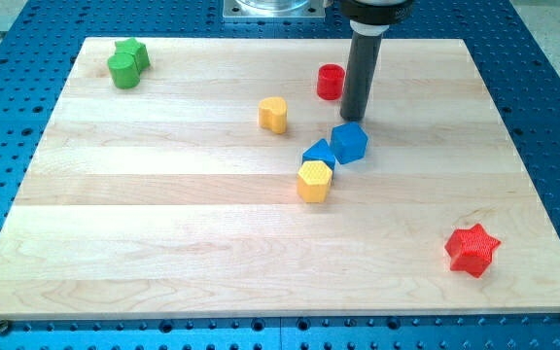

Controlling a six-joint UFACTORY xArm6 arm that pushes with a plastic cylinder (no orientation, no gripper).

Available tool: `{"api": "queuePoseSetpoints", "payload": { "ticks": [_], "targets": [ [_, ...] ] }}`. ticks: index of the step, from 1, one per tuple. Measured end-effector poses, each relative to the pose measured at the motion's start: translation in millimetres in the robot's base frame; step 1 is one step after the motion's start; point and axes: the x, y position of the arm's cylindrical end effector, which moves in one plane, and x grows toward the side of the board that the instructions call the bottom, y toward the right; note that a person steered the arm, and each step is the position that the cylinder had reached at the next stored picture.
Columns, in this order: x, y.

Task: Move the red star diagonally to the hexagon

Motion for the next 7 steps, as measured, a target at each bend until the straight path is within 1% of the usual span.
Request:
{"api": "queuePoseSetpoints", "payload": {
  "ticks": [1,2,3,4,5,6,7],
  "targets": [
    [25.4,30.4],
    [59.9,78.2],
    [107.6,111.7],
    [174.7,140.8],
    [214.0,169.9],
    [229.0,159.0],
    [234.6,132.4]
  ]
}}
